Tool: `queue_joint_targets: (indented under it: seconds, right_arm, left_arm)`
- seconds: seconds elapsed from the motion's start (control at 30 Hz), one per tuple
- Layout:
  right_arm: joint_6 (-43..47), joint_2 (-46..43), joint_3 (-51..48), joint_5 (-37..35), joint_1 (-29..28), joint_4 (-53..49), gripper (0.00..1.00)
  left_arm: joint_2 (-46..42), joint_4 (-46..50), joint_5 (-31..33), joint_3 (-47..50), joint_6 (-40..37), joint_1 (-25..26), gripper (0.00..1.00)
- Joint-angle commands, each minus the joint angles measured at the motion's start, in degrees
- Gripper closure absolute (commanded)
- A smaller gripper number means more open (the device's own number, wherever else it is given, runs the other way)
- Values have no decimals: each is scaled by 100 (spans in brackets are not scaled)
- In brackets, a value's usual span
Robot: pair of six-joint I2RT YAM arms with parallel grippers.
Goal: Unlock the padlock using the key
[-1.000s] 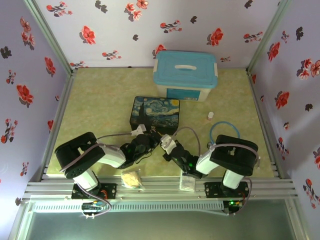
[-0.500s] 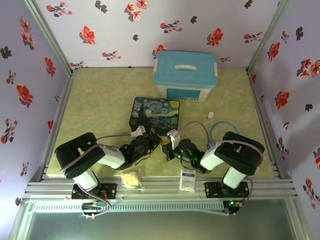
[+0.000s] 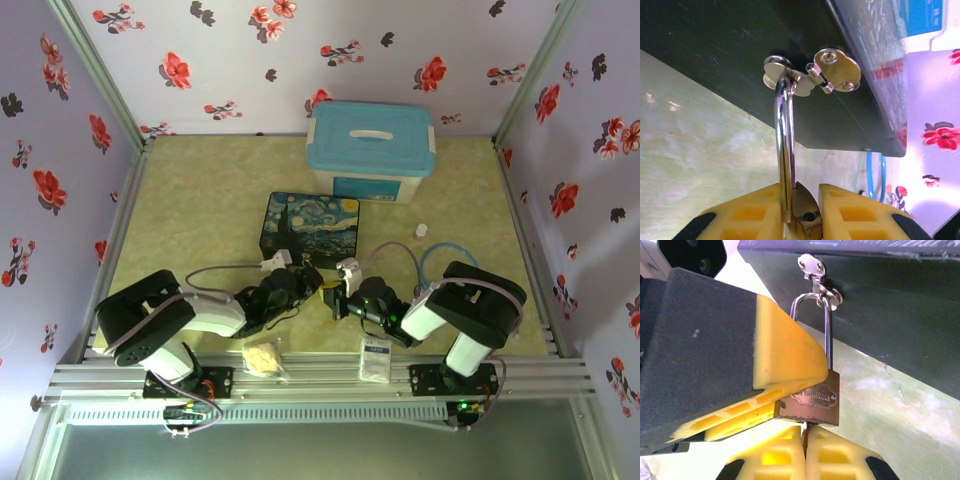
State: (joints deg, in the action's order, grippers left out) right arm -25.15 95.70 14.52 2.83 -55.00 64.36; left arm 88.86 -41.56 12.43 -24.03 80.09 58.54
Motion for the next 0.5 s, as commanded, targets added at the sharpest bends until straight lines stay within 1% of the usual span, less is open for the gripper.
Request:
queue_joint_targets:
  seconds: [0.0,0.07,0.13,0.17,0.2,0.23,0.37,0.47]
  right_arm:
    - [-110,39,90,64,55,128,100]
    - [-128,24,77,36,55,136,100]
    - [-126,3,101,31,51,50,100]
    - [-114,-11,136,27,34,-33,100]
    - [-109,-19,170,-1,13,-102,100]
    - [-100,-31,209,-47,-11,-185,100]
    - [-15,-51,304,-240,-157,-366,100]
    - [19,-12,366,-336,-236,-426,100]
  left_arm:
    - [-138,845,84,-297,-410,16,80]
    - [-143,1011,58,-310,-462,-5,88]
    - [-143,1069,8,-262,-434,-58,89]
    - [-132,1080,-19,-223,-397,-93,84]
    - [-117,1067,-49,-184,-347,-113,75]
    - [-104,1027,-64,-138,-297,-118,68]
    - [-96,857,-74,-91,-189,-57,65]
    - [-116,919,-74,-207,-221,20,67]
